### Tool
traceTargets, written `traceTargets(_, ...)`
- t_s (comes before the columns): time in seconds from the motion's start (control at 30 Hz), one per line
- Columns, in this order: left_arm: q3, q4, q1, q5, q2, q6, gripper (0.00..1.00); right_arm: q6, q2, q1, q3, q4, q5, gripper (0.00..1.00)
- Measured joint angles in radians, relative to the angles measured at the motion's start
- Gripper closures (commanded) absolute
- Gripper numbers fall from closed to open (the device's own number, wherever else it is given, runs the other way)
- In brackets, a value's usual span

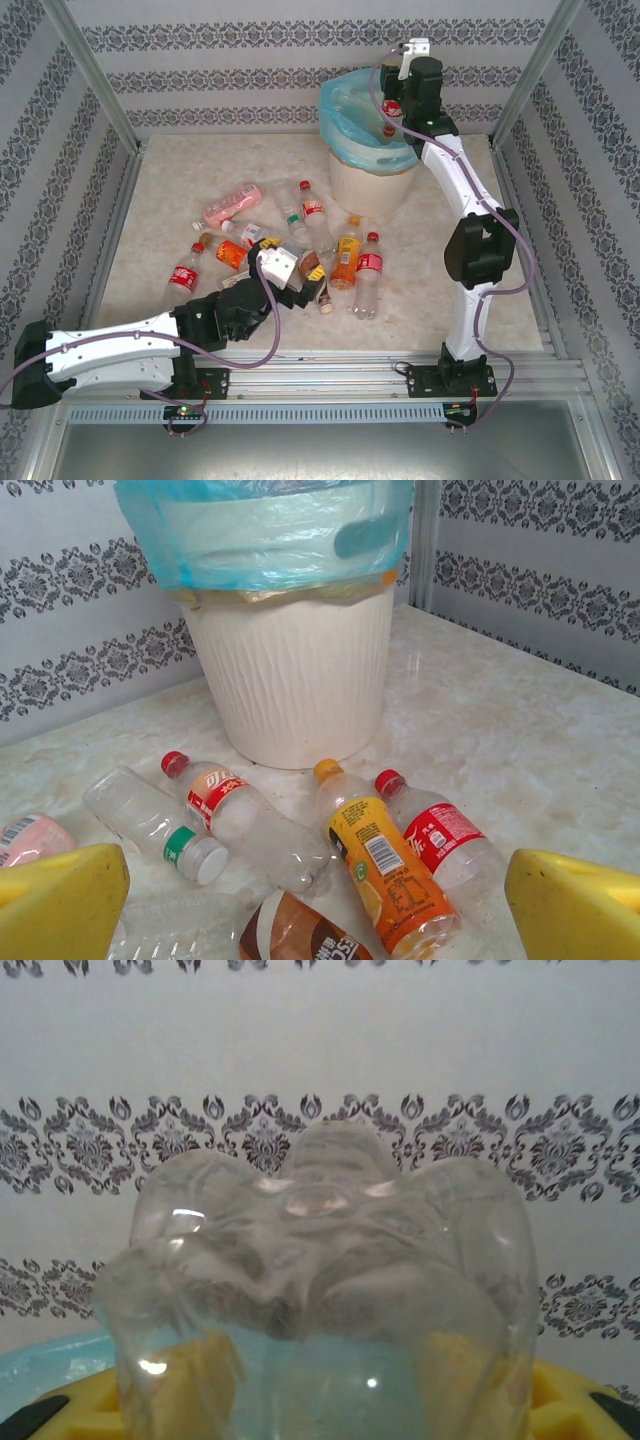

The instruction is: Put the plastic bottles in the bin

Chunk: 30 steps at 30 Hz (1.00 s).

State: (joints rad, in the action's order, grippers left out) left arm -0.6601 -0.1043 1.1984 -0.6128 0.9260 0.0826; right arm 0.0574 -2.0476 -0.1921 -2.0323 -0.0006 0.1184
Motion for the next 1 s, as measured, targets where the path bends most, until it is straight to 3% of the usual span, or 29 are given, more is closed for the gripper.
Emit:
traceTargets(0.27,0.008,0.000,-0.003,0.002,0.009,0.000,0.03,0.009,-0.008,0.000,0.000,-0.007,-0.007,0.49)
traceTargets(0.33,0.008,0.000,-0.003,0.002,0.009,0.000,0.02,0.011,-0.008,0.000,0.000,-0.008,-0.006,0.31)
traceTargets(0.37,0.008,0.000,-0.003,0.002,0.009,0.000,0.02,0.015,-0.008,0.000,0.000,-0.008,-0.003,0.28)
traceTargets(1.0,0.008,0.004,-0.016,0.010,0.002,0.000,0.02,0.000,-0.004,-0.042,-0.049,-0.034,0.017,0.27)
